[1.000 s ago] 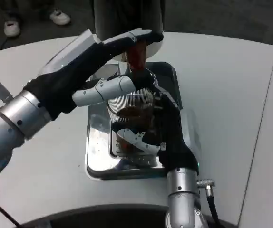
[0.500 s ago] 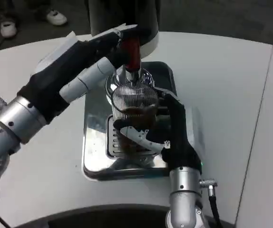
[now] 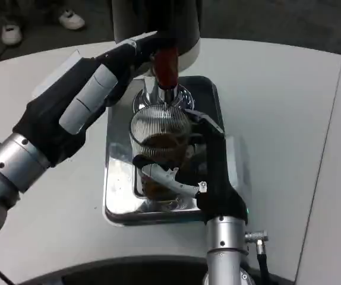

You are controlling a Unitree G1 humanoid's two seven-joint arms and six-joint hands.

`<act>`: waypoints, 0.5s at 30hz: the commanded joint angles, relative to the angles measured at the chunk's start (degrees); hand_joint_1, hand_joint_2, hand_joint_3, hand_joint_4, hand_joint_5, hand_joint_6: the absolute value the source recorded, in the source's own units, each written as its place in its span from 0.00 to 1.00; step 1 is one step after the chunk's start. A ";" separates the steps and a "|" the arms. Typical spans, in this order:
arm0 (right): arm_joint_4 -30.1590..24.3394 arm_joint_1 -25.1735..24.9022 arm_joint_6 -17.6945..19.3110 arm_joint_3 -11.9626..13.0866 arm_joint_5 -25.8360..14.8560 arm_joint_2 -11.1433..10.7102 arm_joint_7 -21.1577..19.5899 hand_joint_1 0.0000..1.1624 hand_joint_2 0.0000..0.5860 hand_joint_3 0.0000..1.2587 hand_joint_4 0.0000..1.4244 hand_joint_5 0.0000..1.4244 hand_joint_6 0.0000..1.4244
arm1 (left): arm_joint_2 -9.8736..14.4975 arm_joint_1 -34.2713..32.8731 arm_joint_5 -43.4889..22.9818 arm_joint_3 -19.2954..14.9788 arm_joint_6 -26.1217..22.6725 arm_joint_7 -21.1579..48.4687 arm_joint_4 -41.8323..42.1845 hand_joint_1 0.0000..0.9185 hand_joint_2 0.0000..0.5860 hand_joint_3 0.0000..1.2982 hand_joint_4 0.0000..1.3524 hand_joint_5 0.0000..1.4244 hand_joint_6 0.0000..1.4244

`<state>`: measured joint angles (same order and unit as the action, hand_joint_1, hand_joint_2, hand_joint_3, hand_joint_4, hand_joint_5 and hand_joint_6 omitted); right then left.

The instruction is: Grasp the cup under the faucet to collect the drink, then remove the cup.

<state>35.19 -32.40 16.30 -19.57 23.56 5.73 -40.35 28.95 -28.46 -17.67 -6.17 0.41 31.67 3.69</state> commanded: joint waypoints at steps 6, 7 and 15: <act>-3.40 1.47 -0.39 -0.22 0.31 5.17 -0.71 0.79 0.22 0.62 0.57 0.71 0.68 | 0.43 1.57 -1.30 -1.21 -1.10 1.71 2.99 0.00 0.17 0.04 0.00 0.02 0.00; -3.63 1.55 -0.43 -0.23 0.33 5.14 -0.66 0.79 0.22 0.62 0.57 0.71 0.68 | 0.54 1.85 -1.38 -1.37 -1.28 1.72 3.70 0.00 0.17 0.04 0.00 0.02 0.00; -5.86 2.77 -0.73 -0.60 0.52 5.05 -0.32 0.78 0.21 0.62 0.58 0.71 0.68 | 2.39 5.95 -3.44 -4.10 -3.26 2.56 11.11 0.00 0.18 0.07 0.00 0.01 0.00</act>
<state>31.45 -30.12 14.94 -19.83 23.60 5.93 -40.25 30.41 -24.33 -20.01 -8.93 -2.06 33.64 12.73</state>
